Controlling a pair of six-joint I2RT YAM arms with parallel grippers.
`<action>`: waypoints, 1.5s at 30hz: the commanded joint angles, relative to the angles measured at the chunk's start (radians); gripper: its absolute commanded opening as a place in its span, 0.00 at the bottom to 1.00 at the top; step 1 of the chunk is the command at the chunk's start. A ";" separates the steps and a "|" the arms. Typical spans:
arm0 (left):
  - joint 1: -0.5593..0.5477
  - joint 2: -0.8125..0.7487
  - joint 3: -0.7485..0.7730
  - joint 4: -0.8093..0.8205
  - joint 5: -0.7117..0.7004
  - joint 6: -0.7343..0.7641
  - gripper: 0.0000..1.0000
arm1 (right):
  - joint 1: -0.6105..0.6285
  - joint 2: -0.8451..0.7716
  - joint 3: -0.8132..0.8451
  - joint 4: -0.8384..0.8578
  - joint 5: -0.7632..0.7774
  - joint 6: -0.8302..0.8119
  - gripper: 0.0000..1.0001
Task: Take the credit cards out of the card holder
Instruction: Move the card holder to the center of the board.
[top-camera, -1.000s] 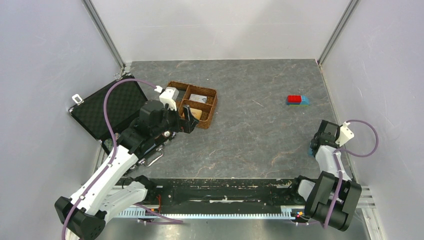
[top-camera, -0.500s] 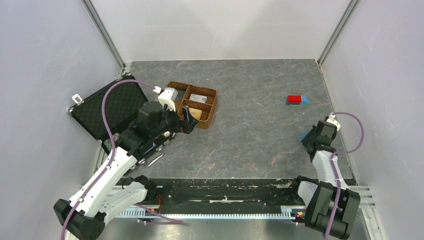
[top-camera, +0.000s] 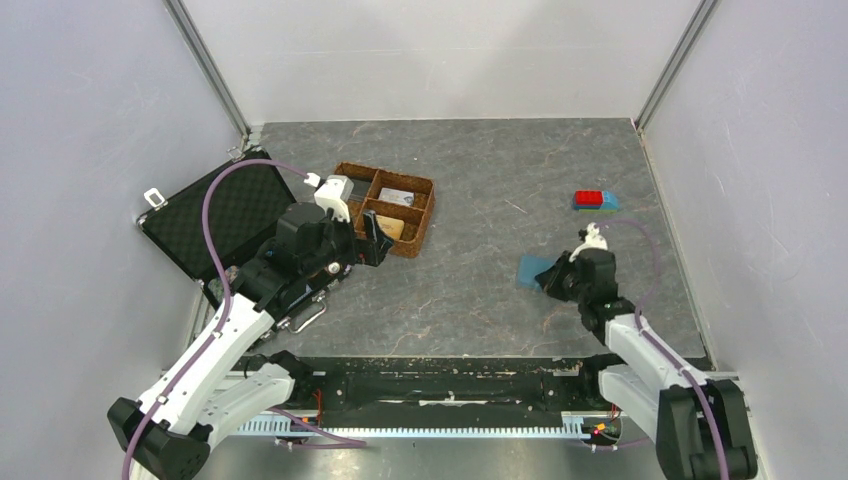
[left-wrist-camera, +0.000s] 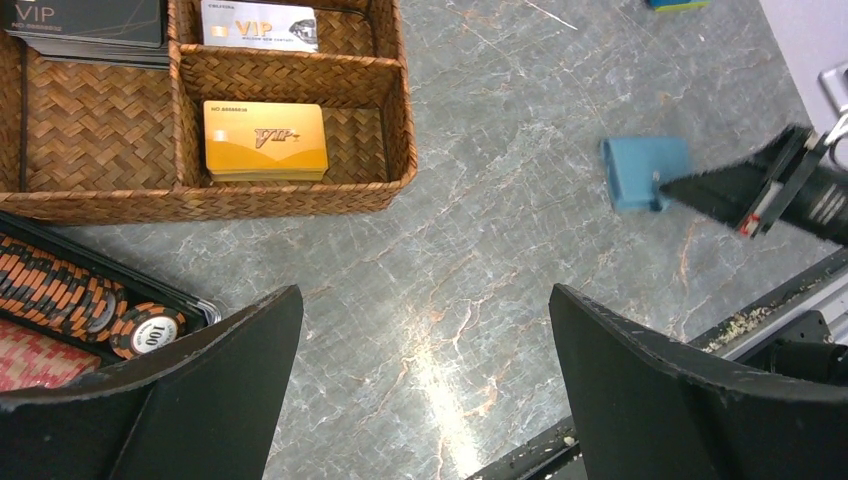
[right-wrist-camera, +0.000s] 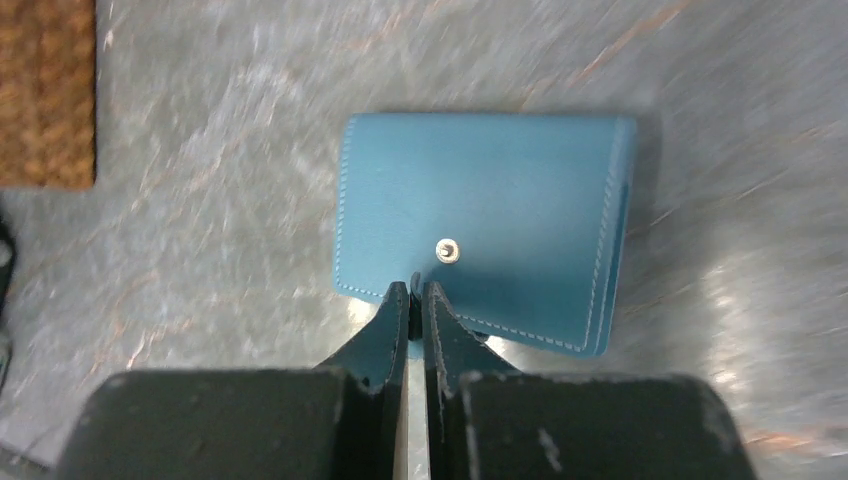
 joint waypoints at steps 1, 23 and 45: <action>-0.001 -0.027 0.005 0.012 -0.043 -0.045 1.00 | 0.171 -0.065 -0.079 0.129 0.076 0.239 0.01; 0.000 -0.051 -0.006 -0.012 -0.006 -0.087 1.00 | 0.669 0.047 0.233 -0.138 0.203 -0.046 0.48; -0.001 -0.059 -0.037 -0.019 0.044 -0.151 1.00 | 0.506 0.161 0.218 -0.175 0.153 -0.219 0.67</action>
